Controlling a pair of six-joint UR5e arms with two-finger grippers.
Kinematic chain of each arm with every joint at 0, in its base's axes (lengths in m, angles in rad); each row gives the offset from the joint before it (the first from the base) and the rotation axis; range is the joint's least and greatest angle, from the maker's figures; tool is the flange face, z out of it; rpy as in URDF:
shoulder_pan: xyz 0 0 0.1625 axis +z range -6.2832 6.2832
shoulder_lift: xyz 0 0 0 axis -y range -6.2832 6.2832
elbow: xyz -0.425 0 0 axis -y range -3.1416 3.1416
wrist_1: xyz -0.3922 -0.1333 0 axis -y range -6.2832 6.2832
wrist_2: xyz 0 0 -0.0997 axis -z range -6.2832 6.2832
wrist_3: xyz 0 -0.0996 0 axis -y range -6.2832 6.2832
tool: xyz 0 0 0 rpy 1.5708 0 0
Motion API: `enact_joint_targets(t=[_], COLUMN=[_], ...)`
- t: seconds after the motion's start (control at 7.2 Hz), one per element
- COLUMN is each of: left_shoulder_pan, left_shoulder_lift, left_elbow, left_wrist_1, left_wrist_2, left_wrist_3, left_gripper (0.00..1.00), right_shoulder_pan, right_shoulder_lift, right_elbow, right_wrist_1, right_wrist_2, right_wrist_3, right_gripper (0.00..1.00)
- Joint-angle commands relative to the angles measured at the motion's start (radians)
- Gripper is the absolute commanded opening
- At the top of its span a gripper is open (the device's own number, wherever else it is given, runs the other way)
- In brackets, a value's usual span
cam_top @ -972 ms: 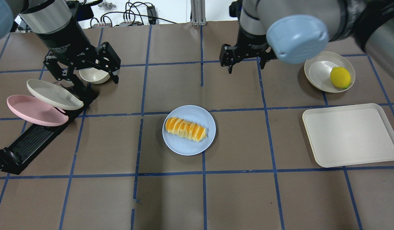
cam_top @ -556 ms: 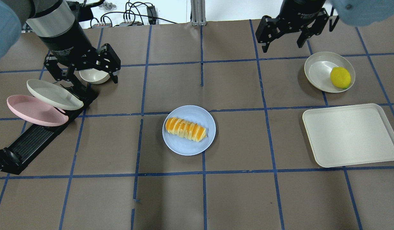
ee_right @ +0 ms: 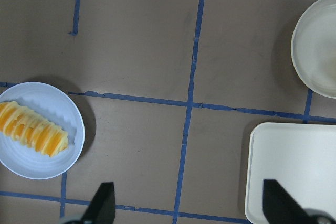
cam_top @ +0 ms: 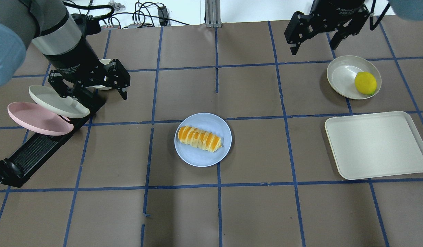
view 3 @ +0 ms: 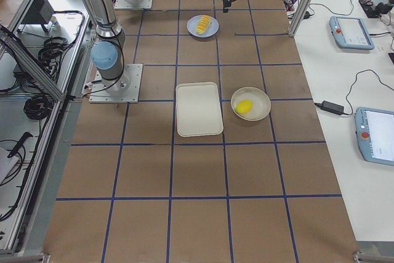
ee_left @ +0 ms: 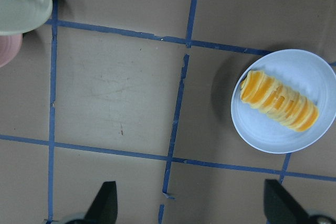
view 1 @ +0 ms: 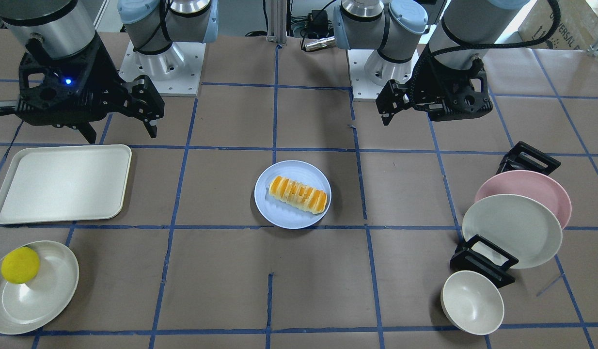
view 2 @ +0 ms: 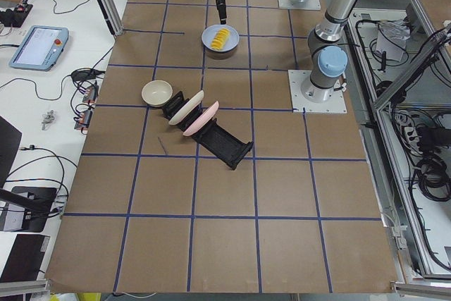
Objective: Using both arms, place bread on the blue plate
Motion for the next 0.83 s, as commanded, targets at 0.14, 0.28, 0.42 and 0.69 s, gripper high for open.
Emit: enact_joint_targets(t=[0.14,0.28,0.42,0.69], left_shoulder_pan=[0.013,0.013,0.013,0.013], left_shoulder_lift=[-0.014,-0.014,-0.019,-0.021], left_elbow=[0.012,0.012,0.014,0.015], left_wrist_1=[0.011,0.011,0.013,0.013], left_wrist_2=[-0.001,-0.001,-0.001,-0.001], left_wrist_3=[0.005,0.005,0.007,0.017], left_gripper=[1.00,1.00,1.00,1.00], right_shoulder_pan=[-0.006,-0.006,-0.004,-0.003], right_shoulder_lift=[-0.006,-0.006,-0.006,-0.010], right_elbow=[0.023,0.021,0.021,0.023], right_wrist_1=[0.024,0.022,0.022,0.024], right_wrist_2=[-0.014,-0.017,-0.017,-0.017], right_wrist_3=[0.001,0.004,0.009,0.009], right_gripper=[0.99,0.99,0.99,0.99])
